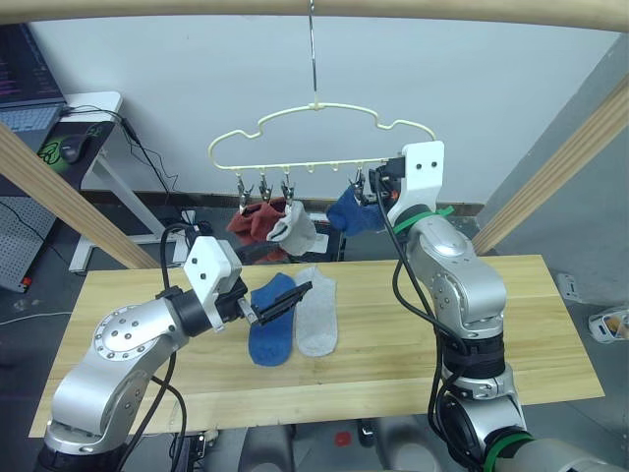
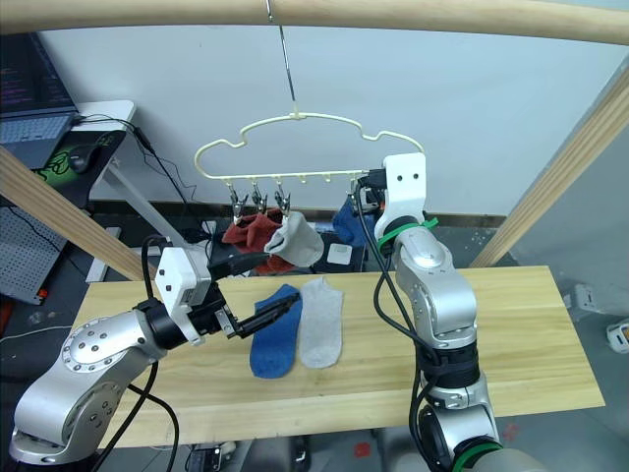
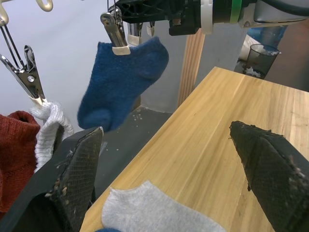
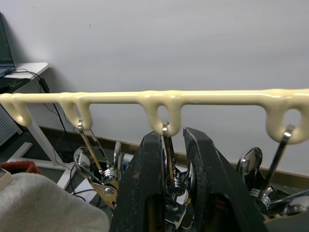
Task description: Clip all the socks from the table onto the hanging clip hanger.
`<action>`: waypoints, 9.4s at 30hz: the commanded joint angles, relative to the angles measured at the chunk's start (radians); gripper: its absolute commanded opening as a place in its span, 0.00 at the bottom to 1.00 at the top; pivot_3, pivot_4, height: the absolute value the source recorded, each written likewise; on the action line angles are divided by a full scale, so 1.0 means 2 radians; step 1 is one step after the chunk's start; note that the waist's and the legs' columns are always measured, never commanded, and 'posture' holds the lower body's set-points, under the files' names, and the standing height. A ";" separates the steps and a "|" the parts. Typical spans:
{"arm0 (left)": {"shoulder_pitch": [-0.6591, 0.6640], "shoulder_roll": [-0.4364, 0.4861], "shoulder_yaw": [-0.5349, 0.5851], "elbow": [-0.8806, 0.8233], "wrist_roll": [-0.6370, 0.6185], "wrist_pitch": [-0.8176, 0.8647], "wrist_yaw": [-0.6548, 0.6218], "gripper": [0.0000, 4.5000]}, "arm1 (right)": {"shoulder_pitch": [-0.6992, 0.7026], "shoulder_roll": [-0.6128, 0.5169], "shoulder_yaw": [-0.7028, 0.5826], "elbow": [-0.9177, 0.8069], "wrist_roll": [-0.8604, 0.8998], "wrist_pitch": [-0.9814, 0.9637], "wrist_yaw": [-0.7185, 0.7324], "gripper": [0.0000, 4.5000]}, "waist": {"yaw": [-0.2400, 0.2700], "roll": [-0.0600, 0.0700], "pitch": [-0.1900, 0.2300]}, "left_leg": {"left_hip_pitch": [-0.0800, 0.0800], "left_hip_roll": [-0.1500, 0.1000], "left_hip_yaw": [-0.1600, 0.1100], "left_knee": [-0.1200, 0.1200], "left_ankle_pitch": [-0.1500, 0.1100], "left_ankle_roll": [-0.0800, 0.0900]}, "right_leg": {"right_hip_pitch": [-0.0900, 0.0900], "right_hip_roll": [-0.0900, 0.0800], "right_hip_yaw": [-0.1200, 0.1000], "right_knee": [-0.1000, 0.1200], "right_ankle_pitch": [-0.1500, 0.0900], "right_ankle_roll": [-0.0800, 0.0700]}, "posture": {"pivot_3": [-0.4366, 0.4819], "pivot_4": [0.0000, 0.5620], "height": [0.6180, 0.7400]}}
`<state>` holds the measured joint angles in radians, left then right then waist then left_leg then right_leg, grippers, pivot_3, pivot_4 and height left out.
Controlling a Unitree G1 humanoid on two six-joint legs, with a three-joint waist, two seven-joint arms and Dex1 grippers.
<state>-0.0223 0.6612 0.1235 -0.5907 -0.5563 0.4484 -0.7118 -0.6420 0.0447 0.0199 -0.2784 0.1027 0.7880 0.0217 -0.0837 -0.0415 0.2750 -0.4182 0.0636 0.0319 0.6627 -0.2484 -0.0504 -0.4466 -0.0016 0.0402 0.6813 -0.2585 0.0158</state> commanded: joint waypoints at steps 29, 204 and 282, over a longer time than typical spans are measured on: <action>0.003 0.000 0.009 -0.012 -0.004 -0.005 0.000 1.00 | 0.008 0.008 0.020 -0.052 -0.029 0.003 -0.039 0.61 | 0.000 0.000 0.000 | 0.000 0.000 0.000 0.000 0.000 0.000 | 0.000 0.000 0.000 0.000 0.000 0.000 | 0.38 0.43 0.96; -0.033 -0.192 -0.014 0.187 0.113 0.094 0.176 0.00 | -0.003 0.034 0.032 -0.105 -0.017 0.066 -0.036 0.00 | -0.004 0.005 0.025 | 0.000 0.000 0.000 -0.001 0.000 0.000 | 0.000 -0.001 0.000 -0.001 -0.001 0.003 | 0.29 0.65 0.96; -0.261 -0.261 -0.096 0.343 0.144 -0.184 0.040 0.00 | -0.032 -0.042 -0.015 -0.163 0.047 0.178 0.010 0.00 | -0.028 0.004 0.024 | -0.007 -0.001 -0.001 0.001 0.000 0.000 | -0.005 -0.001 -0.001 0.000 0.000 0.001 | 0.19 0.52 0.96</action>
<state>-0.5320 0.1486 -0.0721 0.1138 -0.2810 0.1219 -0.6441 -0.6937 -0.0355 0.0169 -0.5825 0.1827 1.1324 0.0419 -0.1397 -0.0332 0.3237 -0.4319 0.0625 0.0307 0.6648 -0.2480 -0.0500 -0.4566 -0.0032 0.0385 0.6806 -0.2580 0.0180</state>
